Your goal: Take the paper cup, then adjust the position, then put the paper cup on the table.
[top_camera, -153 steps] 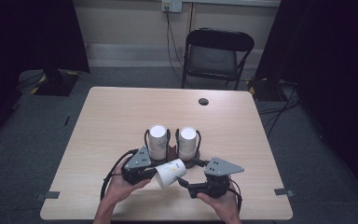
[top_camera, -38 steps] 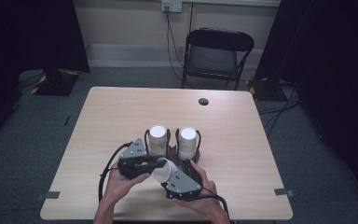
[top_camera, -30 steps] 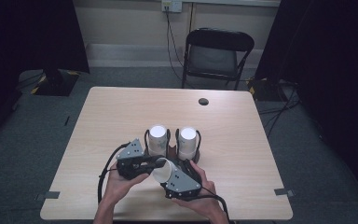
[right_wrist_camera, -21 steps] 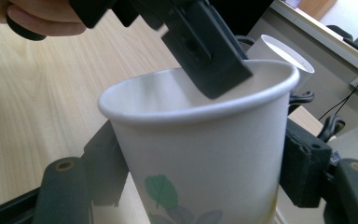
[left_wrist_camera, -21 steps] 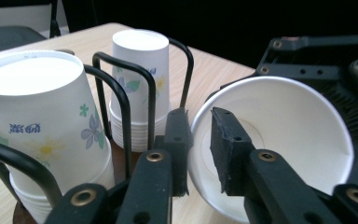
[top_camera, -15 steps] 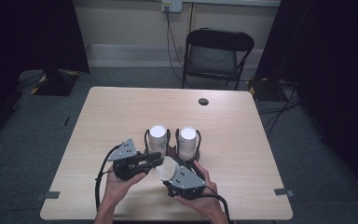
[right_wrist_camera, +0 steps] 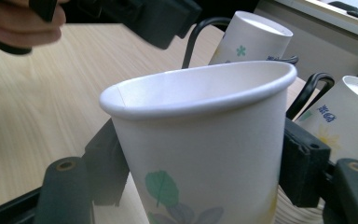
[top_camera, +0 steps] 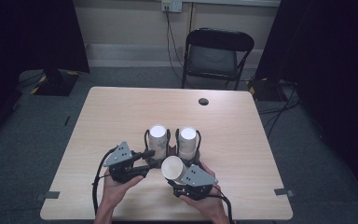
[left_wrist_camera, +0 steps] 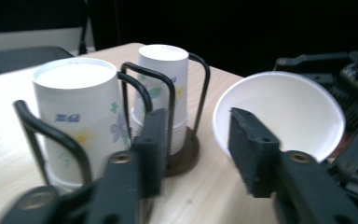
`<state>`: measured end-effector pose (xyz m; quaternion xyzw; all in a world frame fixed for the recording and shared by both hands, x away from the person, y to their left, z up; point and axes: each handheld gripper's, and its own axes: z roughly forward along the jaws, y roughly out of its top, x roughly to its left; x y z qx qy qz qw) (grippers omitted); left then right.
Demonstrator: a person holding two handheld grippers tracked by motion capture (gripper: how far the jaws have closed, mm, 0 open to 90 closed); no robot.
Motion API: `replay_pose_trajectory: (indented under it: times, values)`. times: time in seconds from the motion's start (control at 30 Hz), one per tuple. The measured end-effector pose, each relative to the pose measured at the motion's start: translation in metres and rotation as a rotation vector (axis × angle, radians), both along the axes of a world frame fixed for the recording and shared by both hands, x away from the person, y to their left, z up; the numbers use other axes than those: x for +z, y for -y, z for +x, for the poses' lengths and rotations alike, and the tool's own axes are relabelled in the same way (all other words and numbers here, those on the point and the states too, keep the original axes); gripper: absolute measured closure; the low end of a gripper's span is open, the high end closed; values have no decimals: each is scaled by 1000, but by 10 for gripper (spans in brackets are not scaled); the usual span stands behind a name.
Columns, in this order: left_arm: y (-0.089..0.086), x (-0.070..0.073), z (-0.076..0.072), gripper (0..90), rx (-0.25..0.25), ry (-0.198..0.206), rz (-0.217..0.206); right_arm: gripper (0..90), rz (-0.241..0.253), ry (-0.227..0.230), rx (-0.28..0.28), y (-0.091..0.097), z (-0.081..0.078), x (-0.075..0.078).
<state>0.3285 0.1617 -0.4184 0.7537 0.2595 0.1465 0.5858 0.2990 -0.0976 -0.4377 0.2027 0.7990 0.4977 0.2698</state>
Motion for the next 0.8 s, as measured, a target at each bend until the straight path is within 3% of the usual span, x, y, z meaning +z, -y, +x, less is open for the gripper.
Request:
replay_pose_trajectory:
  times: [0.3,0.37,0.47,0.53,0.8]
  values:
    - [-15,-12,-3,411,83,-7,16,296,65,-28,-24,14,2,1]
    - [-18,-13,-5,362,126,1,29,296,97,-53,-27,18,3,3]
    - [-22,-15,-5,335,158,-3,23,296,94,-58,-42,20,3,6]
    - [-25,-19,-5,313,200,0,42,296,106,-61,-51,24,1,9]
    - [-34,-29,-2,250,252,-19,57,297,133,-65,-89,39,1,14]
